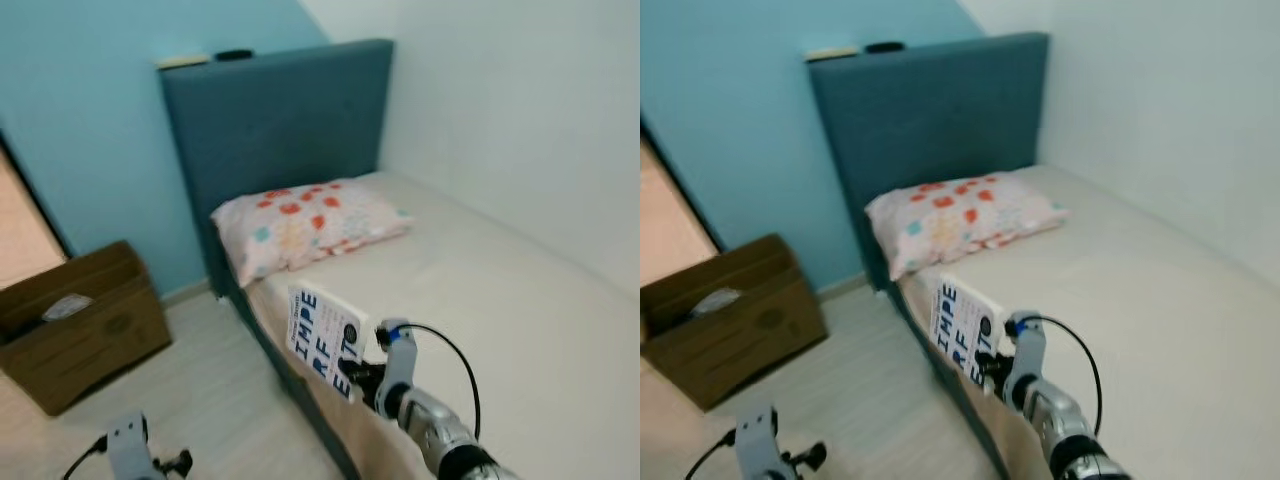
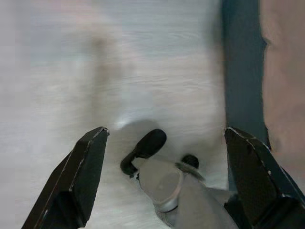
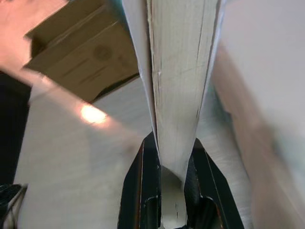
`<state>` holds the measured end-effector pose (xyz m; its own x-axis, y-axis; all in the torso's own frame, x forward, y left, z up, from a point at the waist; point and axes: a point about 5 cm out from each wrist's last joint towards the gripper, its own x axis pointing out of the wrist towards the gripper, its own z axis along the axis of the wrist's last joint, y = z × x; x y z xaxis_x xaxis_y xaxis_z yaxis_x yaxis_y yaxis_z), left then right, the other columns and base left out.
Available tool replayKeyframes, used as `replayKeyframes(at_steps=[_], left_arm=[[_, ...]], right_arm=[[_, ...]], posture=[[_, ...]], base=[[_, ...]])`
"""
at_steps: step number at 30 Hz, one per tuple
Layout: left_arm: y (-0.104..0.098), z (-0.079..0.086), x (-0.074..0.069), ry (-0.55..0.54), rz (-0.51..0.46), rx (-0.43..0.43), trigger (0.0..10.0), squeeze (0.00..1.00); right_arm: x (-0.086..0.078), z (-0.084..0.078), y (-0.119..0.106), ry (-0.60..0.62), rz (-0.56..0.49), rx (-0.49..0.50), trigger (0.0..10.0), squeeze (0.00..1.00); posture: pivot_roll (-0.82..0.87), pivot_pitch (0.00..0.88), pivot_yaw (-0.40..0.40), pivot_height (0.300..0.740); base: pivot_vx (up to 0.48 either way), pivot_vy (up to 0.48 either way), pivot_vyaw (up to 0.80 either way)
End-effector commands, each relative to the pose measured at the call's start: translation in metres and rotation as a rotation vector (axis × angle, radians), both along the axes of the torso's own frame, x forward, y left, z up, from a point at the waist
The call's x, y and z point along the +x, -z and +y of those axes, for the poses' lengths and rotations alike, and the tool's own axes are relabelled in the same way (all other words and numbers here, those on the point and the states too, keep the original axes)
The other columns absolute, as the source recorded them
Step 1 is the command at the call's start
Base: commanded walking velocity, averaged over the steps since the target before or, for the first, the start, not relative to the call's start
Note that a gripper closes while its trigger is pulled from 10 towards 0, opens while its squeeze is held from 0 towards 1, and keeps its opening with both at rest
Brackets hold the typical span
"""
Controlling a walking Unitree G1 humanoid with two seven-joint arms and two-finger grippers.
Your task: Clean up the room
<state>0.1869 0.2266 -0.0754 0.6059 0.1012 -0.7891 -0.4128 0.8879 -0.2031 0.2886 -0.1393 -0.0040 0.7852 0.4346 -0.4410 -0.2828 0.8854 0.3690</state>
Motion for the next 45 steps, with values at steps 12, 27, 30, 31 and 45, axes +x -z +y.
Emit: replayKeyframes(at_steps=[12, 27, 30, 31, 45], left_arm=[[0.003, -0.004, -0.004, -0.017, 0.027, -0.02, 10.0, 0.0], [0.002, -0.007, 0.0, -0.008, 0.005, -0.028, 10.0, 0.0], [0.002, -0.007, 0.0, -0.007, 0.005, -0.031, 10.0, 0.0], [0.002, -0.008, -0.001, -0.006, 0.007, -0.031, 10.0, 0.0], [0.003, -0.008, -0.002, 0.006, 0.008, -0.033, 10.0, 0.0]], right_arm=[[0.007, -0.012, -0.003, 0.102, -0.001, -0.082, 10.0, 0.0], [0.008, -0.011, -0.006, 0.054, -0.044, -0.074, 10.0, 0.0], [0.008, -0.011, -0.007, 0.061, -0.055, -0.054, 10.0, 0.0], [0.008, -0.012, -0.007, 0.063, -0.053, -0.059, 10.0, 0.0], [0.009, -0.012, -0.008, 0.092, -0.054, -0.055, 10.0, 0.0]], posture=[[0.04, 0.0, -0.05, 0.74], [0.04, 0.0, -0.055, 0.74], [0.04, 0.0, -0.055, 0.74], [0.04, 0.0, -0.056, 0.74], [0.04, 0.0, -0.051, 0.74]], base=[[0.0, 0.0, 0.07], [0.145, 0.0, 0.11], [0.311, 0.0, 0.65], [0.322, 0.0, 0.51], [0.339, 0.0, 0.04]])
